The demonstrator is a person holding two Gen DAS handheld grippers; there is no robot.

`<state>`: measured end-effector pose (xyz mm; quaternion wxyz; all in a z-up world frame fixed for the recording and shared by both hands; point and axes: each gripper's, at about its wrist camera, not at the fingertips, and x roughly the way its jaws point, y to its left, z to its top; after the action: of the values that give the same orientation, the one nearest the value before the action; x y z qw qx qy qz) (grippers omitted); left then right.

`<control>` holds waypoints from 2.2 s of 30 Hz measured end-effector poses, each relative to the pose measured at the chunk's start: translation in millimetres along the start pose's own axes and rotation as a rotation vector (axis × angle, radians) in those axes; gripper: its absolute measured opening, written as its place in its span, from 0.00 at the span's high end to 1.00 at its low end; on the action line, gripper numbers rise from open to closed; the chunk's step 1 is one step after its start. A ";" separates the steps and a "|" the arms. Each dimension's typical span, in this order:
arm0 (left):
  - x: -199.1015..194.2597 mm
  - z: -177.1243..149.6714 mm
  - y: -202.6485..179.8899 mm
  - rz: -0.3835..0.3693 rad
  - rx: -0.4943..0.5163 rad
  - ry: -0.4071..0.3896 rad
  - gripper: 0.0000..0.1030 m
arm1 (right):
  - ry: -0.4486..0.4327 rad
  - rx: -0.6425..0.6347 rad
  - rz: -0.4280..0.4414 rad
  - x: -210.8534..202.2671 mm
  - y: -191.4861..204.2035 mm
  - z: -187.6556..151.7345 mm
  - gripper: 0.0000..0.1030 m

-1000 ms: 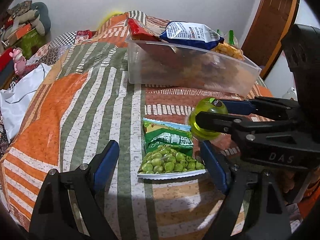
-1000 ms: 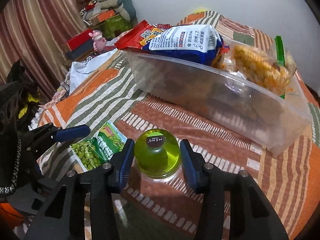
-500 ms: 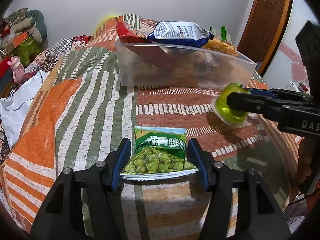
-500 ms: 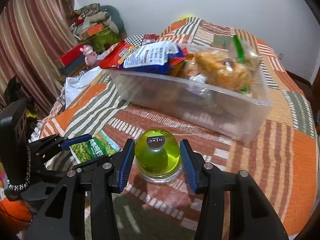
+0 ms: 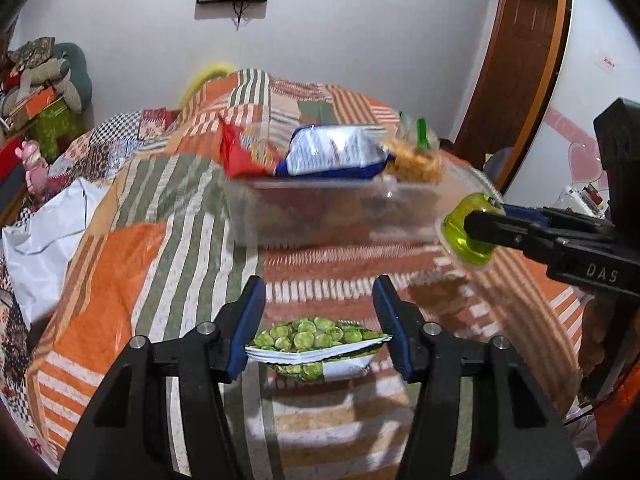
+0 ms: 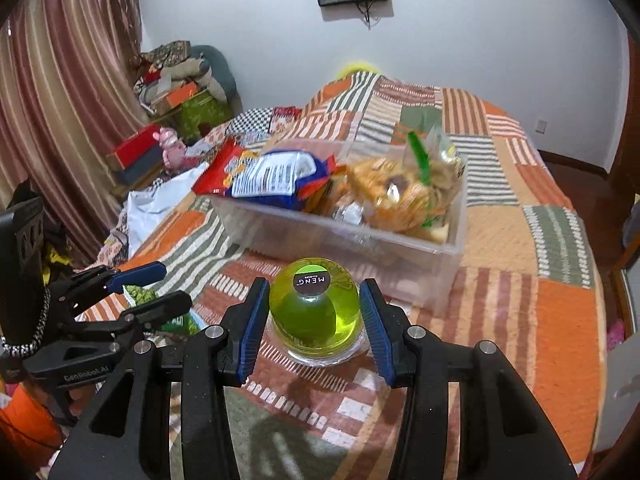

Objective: Organize snacks
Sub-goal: 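Carry the pea pack and jelly cup over the clear box and release both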

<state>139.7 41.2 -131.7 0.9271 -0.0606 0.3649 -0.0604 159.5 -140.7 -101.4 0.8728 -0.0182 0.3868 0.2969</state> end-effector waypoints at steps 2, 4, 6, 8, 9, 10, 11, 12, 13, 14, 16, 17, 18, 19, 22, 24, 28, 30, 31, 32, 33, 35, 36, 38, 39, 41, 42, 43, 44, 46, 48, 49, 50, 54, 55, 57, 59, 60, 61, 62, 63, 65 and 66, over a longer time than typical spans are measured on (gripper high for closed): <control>-0.4 6.6 -1.1 -0.014 -0.003 0.000 0.55 | -0.012 -0.001 -0.003 -3.0 -1.9 2.2 0.58; 1.7 14.3 -2.6 -0.023 -0.002 0.004 0.56 | -0.023 0.001 -0.003 -4.7 -3.3 4.6 0.58; 3.1 19.4 -4.4 -0.014 0.009 -0.001 0.57 | -0.032 0.002 -0.003 -6.2 -4.9 6.9 0.58; 6.0 22.7 -5.7 -0.004 0.020 0.000 0.58 | -0.041 0.007 -0.001 -7.2 -7.1 8.0 0.58; 8.0 23.3 -4.7 -0.003 0.020 0.003 0.58 | -0.043 0.009 0.001 -7.3 -8.3 8.2 0.58; 9.2 23.3 -4.0 -0.002 0.019 0.004 0.59 | -0.044 0.011 0.002 -7.5 -10.5 8.2 0.58; 9.2 23.5 -4.1 -0.001 0.021 0.004 0.60 | -0.045 0.013 0.002 -7.8 -11.8 7.8 0.58; 9.0 24.5 -4.0 -0.001 0.022 0.002 0.60 | -0.045 0.016 0.002 -8.0 -12.8 7.2 0.58; 8.6 25.5 -3.8 0.000 0.021 0.000 0.61 | -0.045 0.018 0.002 -8.0 -13.7 7.2 0.58; 7.5 27.9 -3.2 0.001 0.022 -0.003 0.61 | -0.045 0.020 0.002 -8.0 -14.7 7.2 0.58; 3.8 32.0 -4.5 0.007 0.027 -0.014 0.61 | -0.047 0.023 0.002 -9.2 -17.2 8.6 0.58; 1.1 36.4 -5.0 0.011 0.030 -0.025 0.61 | -0.050 0.024 0.000 -10.1 -18.3 9.8 0.58; -0.4 38.7 -5.6 0.012 0.032 -0.030 0.61 | -0.055 0.025 -0.002 -11.5 -19.1 11.2 0.58; -3.0 43.4 -6.0 0.014 0.032 -0.040 0.61 | -0.060 0.025 -0.002 -13.1 -19.9 12.4 0.58; -7.1 56.5 -6.2 0.007 0.030 -0.058 0.61 | -0.079 0.024 -0.002 -16.9 -20.1 18.1 0.58; -9.7 67.4 -7.0 0.003 0.031 -0.072 0.61 | -0.092 0.019 -0.004 -18.5 -19.3 23.6 0.58; -9.7 88.3 -7.5 0.009 0.035 -0.096 0.61 | -0.112 0.011 -0.006 -16.6 -18.0 36.1 0.58; -8.7 99.0 -8.2 0.023 0.047 -0.114 0.61 | -0.116 0.000 -0.009 -13.0 -16.2 41.8 0.58; -7.8 103.0 -8.1 0.030 0.050 -0.119 0.61 | -0.119 -0.007 -0.013 -11.1 -14.9 45.4 0.58; -6.0 108.3 -7.5 0.035 0.050 -0.125 0.61 | -0.121 -0.011 -0.015 -9.4 -14.2 47.9 0.58; -3.7 113.4 -6.7 0.038 0.050 -0.130 0.61 | -0.123 -0.016 -0.015 -7.5 -13.3 50.5 0.58; 2.9 122.9 -4.9 0.060 0.050 -0.134 0.61 | -0.127 -0.024 -0.016 -3.5 -12.4 54.5 0.58; 6.4 126.9 -4.9 0.073 0.052 -0.135 0.61 | -0.127 -0.026 -0.017 -0.4 -12.3 56.2 0.58; 18.3 135.9 0.6 0.089 0.040 -0.130 0.61 | -0.118 -0.026 -0.011 7.2 -13.5 59.2 0.58; 22.8 138.8 3.2 0.090 0.031 -0.128 0.61 | -0.113 -0.024 -0.006 11.0 -14.2 59.5 0.58; 33.7 145.0 8.8 0.098 0.020 -0.128 0.61 | -0.095 -0.019 0.008 20.6 -15.7 61.1 0.58; 38.1 146.6 11.0 0.105 0.017 -0.129 0.61 | -0.087 -0.018 0.009 25.8 -16.0 61.1 0.58; 43.9 149.2 13.0 0.108 0.016 -0.128 0.61 | -0.078 -0.017 0.010 31.3 -16.0 60.9 0.58; 51.2 152.1 15.0 0.110 0.015 -0.126 0.61 | -0.072 -0.016 0.011 34.8 -16.3 61.1 0.58; 62.1 155.4 18.1 0.117 0.010 -0.124 0.61 | -0.060 -0.009 0.020 43.4 -16.1 61.4 0.58; 74.8 155.6 22.6 0.097 -0.009 -0.112 0.61 | -0.056 -0.004 0.031 50.7 -15.7 61.8 0.58; 80.6 154.2 24.1 0.090 -0.019 -0.101 0.61 | -0.060 -0.002 0.030 53.9 -15.3 62.3 0.58; 88.2 151.8 26.2 0.084 -0.027 -0.086 0.61 | -0.061 -0.004 0.029 55.5 -14.8 62.9 0.58; 104.3 143.1 28.9 0.078 -0.026 -0.042 0.60 | -0.070 -0.014 0.009 58.0 -11.1 63.3 0.58; 104.6 141.1 28.5 0.083 -0.024 -0.042 0.60 | -0.072 -0.019 0.000 58.8 -10.5 62.9 0.58; 105.3 136.1 29.5 0.086 -0.026 -0.033 0.60 | -0.076 -0.037 -0.023 61.1 -7.6 61.8 0.58; 104.7 132.4 31.6 0.083 -0.034 -0.017 0.59 | -0.076 -0.040 -0.025 62.2 -6.8 60.7 0.58; 104.8 130.9 32.2 0.081 -0.034 -0.011 0.58 | -0.072 -0.041 -0.025 62.3 -6.6 60.4 0.57; 103.6 128.9 33.1 0.079 -0.034 -0.007 0.54 | -0.070 -0.041 -0.024 62.6 -7.6 60.9 0.57; 102.6 126.4 33.7 0.073 -0.038 -0.003 0.53 | -0.068 -0.038 -0.023 62.3 -8.0 61.0 0.56; 101.3 124.0 33.6 0.064 -0.042 0.000 0.53 | -0.063 -0.031 -0.019 62.0 -8.8 61.2 0.56; 96.6 120.2 31.6 0.061 -0.042 -0.011 0.48 | -0.059 -0.016 -0.014 61.4 -11.7 61.3 0.56; 93.5 118.8 29.9 0.061 -0.038 -0.018 0.47 | -0.057 -0.010 -0.017 60.4 -11.9 60.9 0.56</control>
<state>290.9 64.2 -112.7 0.9305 -0.0678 0.3591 -0.0247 238.0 -104.2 -102.6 0.8858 -0.0174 0.3602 0.2921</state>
